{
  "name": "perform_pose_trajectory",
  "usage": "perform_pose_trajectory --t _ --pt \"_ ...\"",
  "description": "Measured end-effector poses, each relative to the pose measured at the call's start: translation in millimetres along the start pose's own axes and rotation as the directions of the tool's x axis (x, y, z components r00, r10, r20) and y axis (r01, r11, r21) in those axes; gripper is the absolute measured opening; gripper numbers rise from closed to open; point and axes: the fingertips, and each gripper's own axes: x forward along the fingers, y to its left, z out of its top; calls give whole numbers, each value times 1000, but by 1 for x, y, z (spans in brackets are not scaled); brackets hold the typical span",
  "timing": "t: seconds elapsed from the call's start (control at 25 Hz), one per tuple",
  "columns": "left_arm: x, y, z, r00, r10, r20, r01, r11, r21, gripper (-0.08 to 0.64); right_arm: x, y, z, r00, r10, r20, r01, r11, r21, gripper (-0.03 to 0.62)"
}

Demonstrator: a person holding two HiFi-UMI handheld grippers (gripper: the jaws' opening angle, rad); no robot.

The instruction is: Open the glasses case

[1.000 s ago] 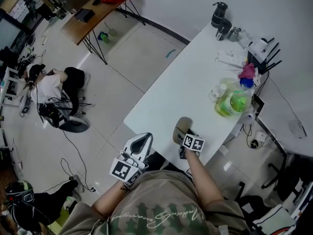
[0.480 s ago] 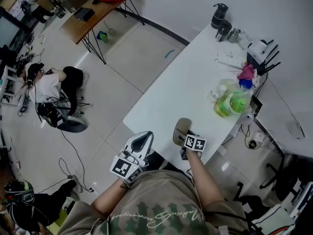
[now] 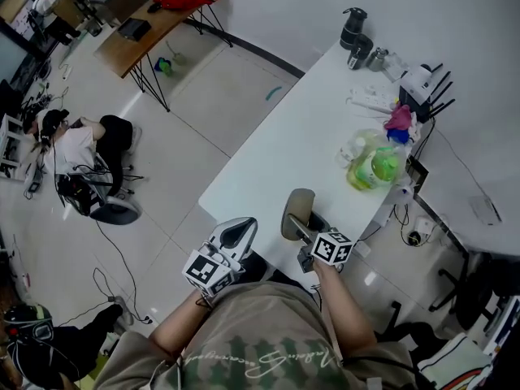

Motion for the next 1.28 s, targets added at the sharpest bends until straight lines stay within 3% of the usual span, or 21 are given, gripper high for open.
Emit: perform_pose_trajectory --t 0.16,0.28,0.4,0.52,0.64,0.8,1.0,1.16,1.28 --pt "15 -32 -20 981 -147 -129 144 989 -34 9 -40 63 38 983 145 111 -141 989 -40 353" --pt "22 -49 -20 972 -185 -143 179 982 -58 46 -71 95 51 954 239 181 -232 971 -55 353" --pt "26 -68 -18 960 -244 -138 236 969 -76 48 -96 110 53 935 282 214 -267 959 -95 353" --pt "27 -90 -22 934 -320 -159 307 946 -99 111 -113 117 51 920 306 246 -288 952 -107 353" --pt "25 -99 -27 924 -344 -170 327 937 -121 118 -124 119 49 911 307 276 -291 952 -99 353" --pt "23 -109 -24 909 -380 -170 360 923 -137 126 -131 122 46 907 309 287 -286 951 -117 353" --pt "21 -121 -16 891 -435 -131 410 894 -182 126 -139 133 49 879 373 296 -350 928 -130 353" --pt "17 -128 -15 874 -465 -143 444 883 -155 138 -143 142 49 875 427 228 -389 900 -195 353" --pt "15 -136 -12 856 -499 -133 481 865 -144 138 -145 145 49 858 482 179 -455 874 -173 353"
